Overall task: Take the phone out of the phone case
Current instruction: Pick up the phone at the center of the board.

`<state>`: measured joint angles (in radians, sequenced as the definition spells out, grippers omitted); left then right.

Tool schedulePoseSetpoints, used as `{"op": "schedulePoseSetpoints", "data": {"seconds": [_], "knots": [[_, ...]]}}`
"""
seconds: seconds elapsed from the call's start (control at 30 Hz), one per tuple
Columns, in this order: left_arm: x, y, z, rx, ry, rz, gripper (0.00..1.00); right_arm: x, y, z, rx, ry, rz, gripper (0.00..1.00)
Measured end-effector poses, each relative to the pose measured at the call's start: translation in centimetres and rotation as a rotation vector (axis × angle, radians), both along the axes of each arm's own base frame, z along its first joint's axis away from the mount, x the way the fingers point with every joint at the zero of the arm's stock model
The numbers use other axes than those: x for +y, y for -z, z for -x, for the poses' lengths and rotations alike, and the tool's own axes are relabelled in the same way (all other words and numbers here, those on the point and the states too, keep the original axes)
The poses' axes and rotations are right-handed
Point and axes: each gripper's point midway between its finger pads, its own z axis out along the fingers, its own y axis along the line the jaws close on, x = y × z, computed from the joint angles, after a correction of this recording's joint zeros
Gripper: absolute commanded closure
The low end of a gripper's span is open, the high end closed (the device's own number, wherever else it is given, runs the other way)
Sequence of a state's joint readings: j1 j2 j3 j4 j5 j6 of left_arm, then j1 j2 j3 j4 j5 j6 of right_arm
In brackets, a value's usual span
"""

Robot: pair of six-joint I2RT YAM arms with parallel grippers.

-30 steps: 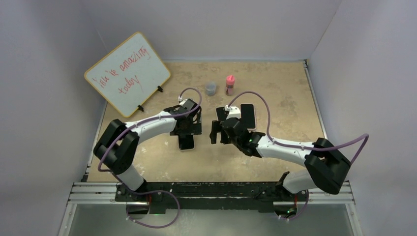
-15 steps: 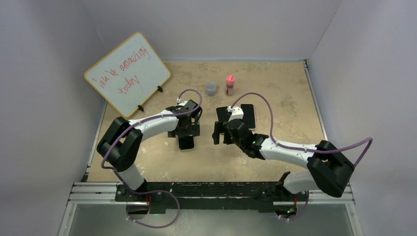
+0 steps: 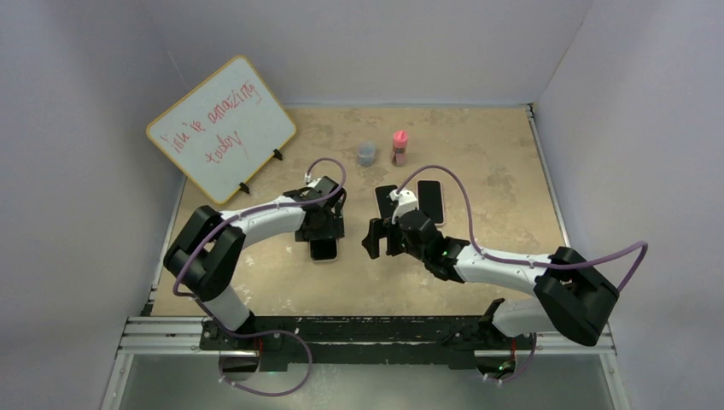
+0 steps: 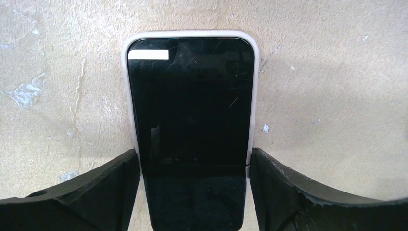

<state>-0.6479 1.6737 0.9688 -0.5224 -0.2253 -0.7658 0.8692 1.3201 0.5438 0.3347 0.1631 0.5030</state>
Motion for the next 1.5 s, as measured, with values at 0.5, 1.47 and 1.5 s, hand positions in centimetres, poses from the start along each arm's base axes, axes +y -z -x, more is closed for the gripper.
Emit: {"op": "schedulePoseSetpoints", "data": {"seconds": [0.5, 1.47, 1.5], "knots": [[-2.2, -4.2, 1.7, -0.071, 0.064, 0.270, 0.75, 4.3, -2.2, 2.4, -0.073, -0.304, -0.147, 0.22], [-5.8, -8.8, 3.8, -0.139, 0.194, 0.645, 0.85, 8.2, -2.2, 6.2, -0.094, -0.661, -0.271, 0.50], [-5.8, -8.7, 3.9, -0.138, 0.191, 0.652, 0.86, 8.3, -2.2, 6.3, -0.096, -0.667, -0.275, 0.52]]}}
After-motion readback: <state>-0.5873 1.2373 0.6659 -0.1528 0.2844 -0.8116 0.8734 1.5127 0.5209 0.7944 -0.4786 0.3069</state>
